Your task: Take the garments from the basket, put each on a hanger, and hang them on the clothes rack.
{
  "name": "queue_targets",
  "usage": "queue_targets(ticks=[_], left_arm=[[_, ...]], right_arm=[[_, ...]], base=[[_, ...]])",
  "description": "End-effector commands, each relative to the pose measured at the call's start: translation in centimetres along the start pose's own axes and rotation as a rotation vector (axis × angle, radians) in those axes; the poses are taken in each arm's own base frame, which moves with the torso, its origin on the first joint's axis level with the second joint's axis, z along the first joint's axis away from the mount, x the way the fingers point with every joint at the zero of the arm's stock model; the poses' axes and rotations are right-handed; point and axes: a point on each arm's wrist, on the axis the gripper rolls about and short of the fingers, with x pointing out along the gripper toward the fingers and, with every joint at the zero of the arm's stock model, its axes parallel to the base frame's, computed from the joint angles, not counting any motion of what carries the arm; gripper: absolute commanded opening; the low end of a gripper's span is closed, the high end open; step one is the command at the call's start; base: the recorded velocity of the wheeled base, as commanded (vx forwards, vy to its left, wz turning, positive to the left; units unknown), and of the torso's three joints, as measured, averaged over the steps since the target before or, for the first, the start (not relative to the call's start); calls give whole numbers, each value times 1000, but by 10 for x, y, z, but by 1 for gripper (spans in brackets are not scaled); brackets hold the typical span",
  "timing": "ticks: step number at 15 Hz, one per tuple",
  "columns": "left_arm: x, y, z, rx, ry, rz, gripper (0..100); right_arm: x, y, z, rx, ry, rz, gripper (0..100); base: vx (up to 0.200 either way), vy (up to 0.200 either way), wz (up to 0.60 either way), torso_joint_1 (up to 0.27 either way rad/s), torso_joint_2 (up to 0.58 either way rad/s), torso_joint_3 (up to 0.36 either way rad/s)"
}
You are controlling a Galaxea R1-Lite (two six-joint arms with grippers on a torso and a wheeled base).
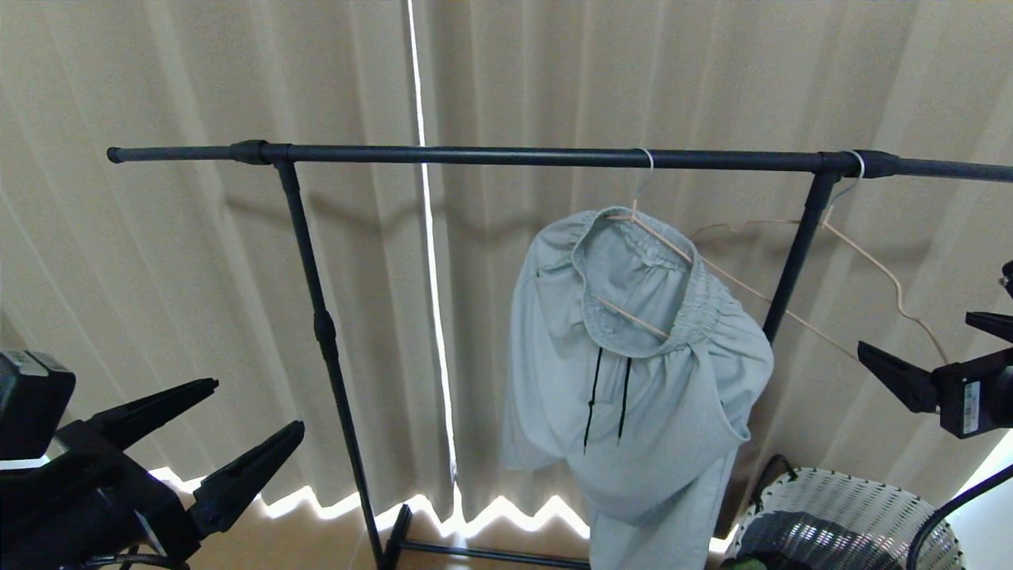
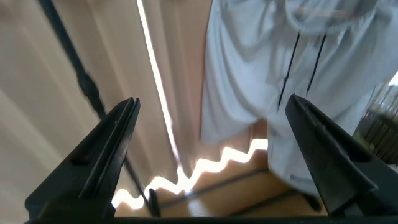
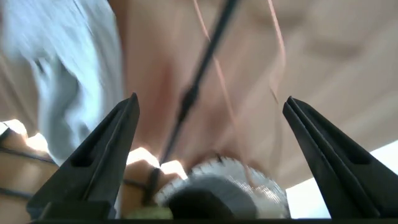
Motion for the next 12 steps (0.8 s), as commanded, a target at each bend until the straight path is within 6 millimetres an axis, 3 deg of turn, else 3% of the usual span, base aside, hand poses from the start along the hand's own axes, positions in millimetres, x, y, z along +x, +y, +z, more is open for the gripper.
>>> queue_targets(ticks=[1, 7, 12], left_arm=[[1, 0, -2, 0, 9, -2, 100], [0, -1, -6, 16, 24, -8, 100], [8, -5, -10, 15, 66, -43, 100]], right_arm=[[-2, -3, -3, 3, 6, -18, 100], [0, 2, -14, -4, 31, 68, 100], [1, 5, -26, -16, 71, 104, 100]], base=[[-200, 0, 0, 12, 12, 12], [-200, 0, 0, 2, 4, 3], [0, 0, 0, 0, 0, 0]])
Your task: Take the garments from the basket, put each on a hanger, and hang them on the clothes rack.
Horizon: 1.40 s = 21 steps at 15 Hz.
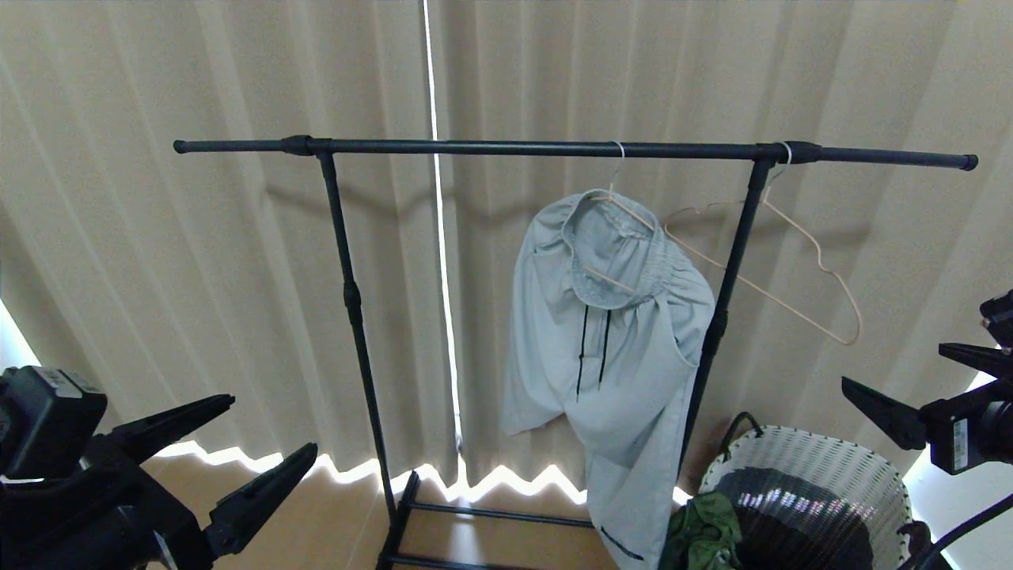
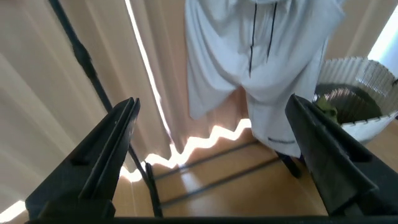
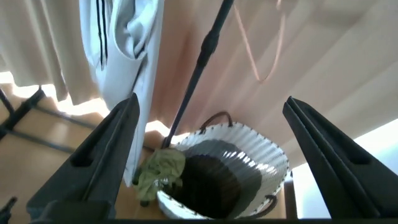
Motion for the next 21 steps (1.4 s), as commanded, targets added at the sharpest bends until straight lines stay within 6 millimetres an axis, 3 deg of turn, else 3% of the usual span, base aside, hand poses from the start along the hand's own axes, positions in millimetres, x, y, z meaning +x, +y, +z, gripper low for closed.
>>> queue_targets(ticks=[1, 3, 10, 21], left_arm=[[10, 0, -1, -7, 34, -12, 100], [25, 0, -6, -22, 94, -15, 100], [24, 0, -7, -28, 95, -15, 100], [21, -2, -13, -15, 114, -27, 100]], right_arm=[[1, 2, -8, -11, 28, 8, 100], [0, 3, -15, -31, 47, 8, 100], [2, 3, -17, -55, 63, 8, 100], [1, 3, -20, -77, 75, 0, 100]], base=[[0, 0, 0, 0, 0, 0], [0, 0, 0, 0, 0, 0], [0, 0, 0, -7, 16, 8], [0, 0, 0, -178, 441, 265]])
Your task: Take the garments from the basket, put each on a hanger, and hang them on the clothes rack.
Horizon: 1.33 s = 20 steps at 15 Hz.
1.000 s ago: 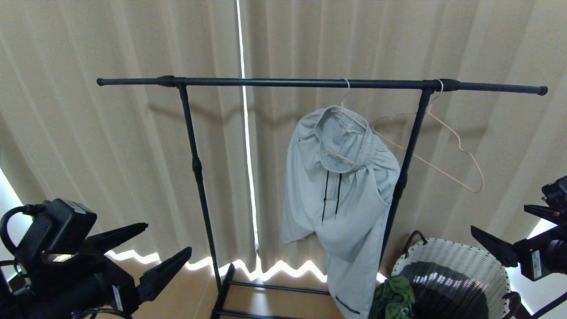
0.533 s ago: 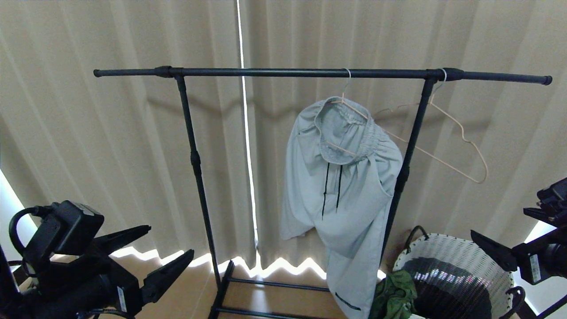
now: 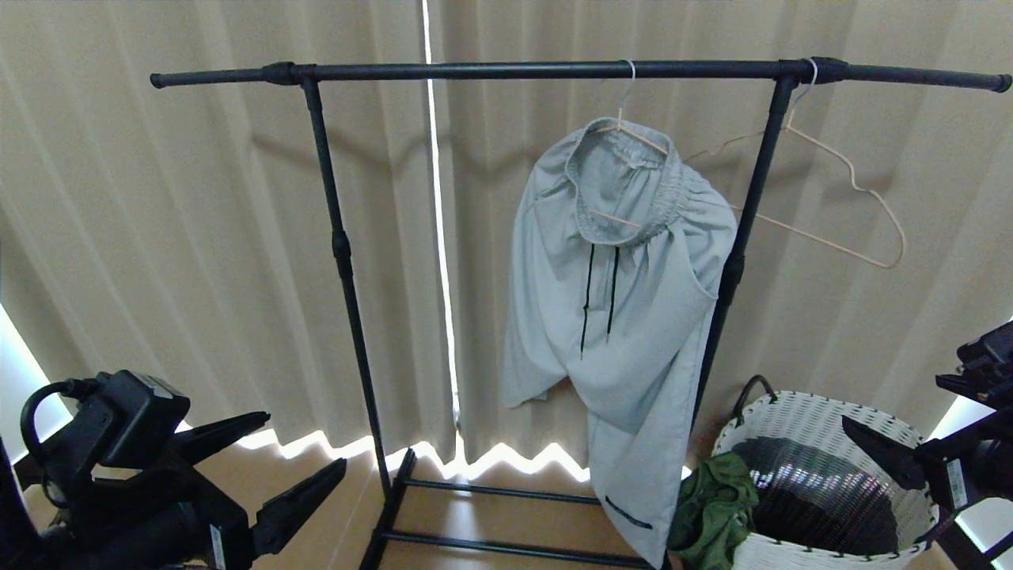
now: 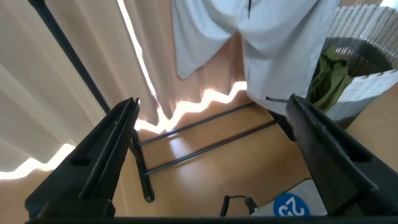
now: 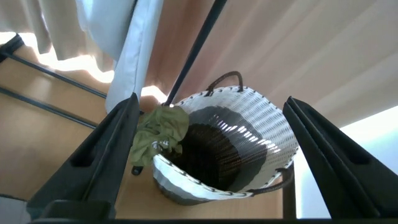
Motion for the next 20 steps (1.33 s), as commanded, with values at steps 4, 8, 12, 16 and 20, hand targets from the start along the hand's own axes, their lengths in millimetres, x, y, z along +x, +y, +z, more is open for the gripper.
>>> queue_targets(ticks=[4, 8, 12, 16, 20], left_arm=[[-2, 0, 0, 1, -4, 0, 100], [-4, -1, -1, 3, -7, -1, 100], [-5, -1, -3, 17, -2, -4, 100], [-9, -3, -2, 23, -23, -11, 100], [-9, -3, 0, 22, -28, -12, 100]], right_arm=[[1, 0, -1, 0, 7, 1, 100], [6, 0, -3, 0, 31, 1, 100], [4, 1, -10, 1, 51, 0, 100], [6, -7, -20, -26, 102, -51, 100], [6, -9, -26, -66, 131, -61, 100]], base=[[0, 0, 0, -152, 458, 300], [0, 0, 0, -94, 356, 253], [0, 0, 0, -12, 43, 24], [0, 0, 0, 0, 0, 0], [0, 0, 0, 0, 0, 0]])
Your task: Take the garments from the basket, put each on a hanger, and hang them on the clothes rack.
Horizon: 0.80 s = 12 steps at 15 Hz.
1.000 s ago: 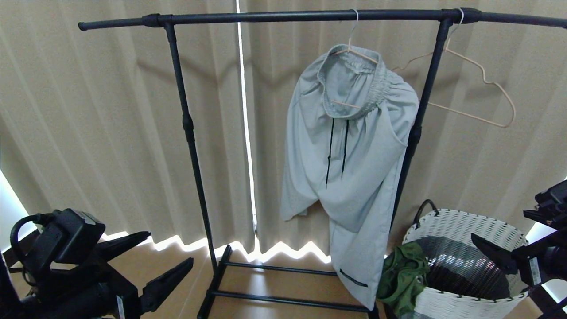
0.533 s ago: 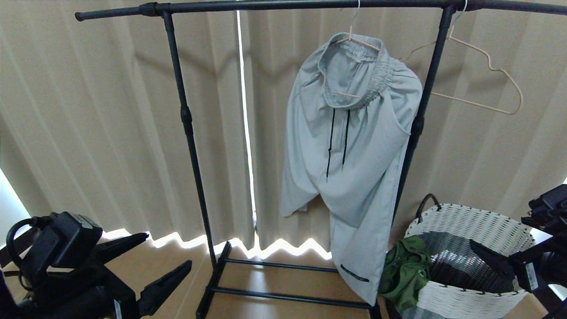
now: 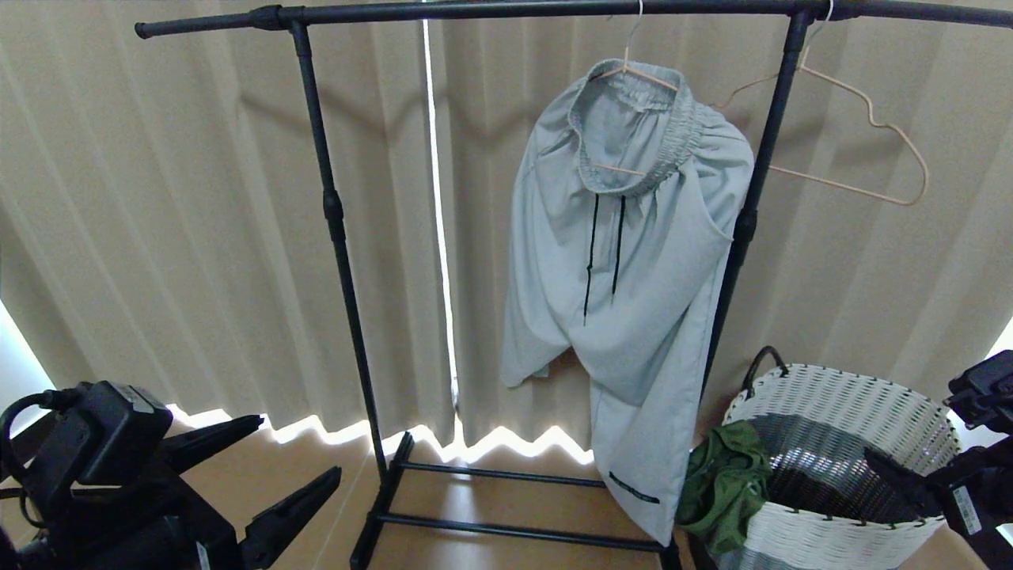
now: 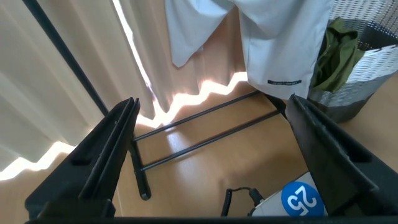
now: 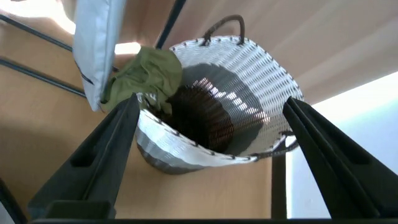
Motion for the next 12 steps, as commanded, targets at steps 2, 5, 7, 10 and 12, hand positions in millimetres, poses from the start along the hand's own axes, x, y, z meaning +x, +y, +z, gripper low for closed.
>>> queue_targets(ticks=[2, 5, 7, 10, 12], left_arm=[[0, 0, 0, 0, 0, 0, 100], [0, -3, 1, 2, -2, -21, 100], [0, -5, 0, 6, -2, -36, 100], [1, -6, 0, 7, -1, -41, 100], [0, -6, 0, 7, 1, -41, 100]], right_arm=[[5, -2, -5, 6, 45, -11, 100], [18, -3, -15, 6, 138, -6, 100], [27, -2, -19, 9, 186, 7, 100], [36, 3, -28, 4, 244, 41, 100], [40, 6, -31, -3, 268, 61, 100]], base=[[0, 0, 0, 0, 0, 0], [0, 0, 0, 0, 0, 0], [200, 0, 0, 5, 10, 2], [200, 0, 0, 2, 6, 4], [200, 0, 0, 5, 7, 2]])
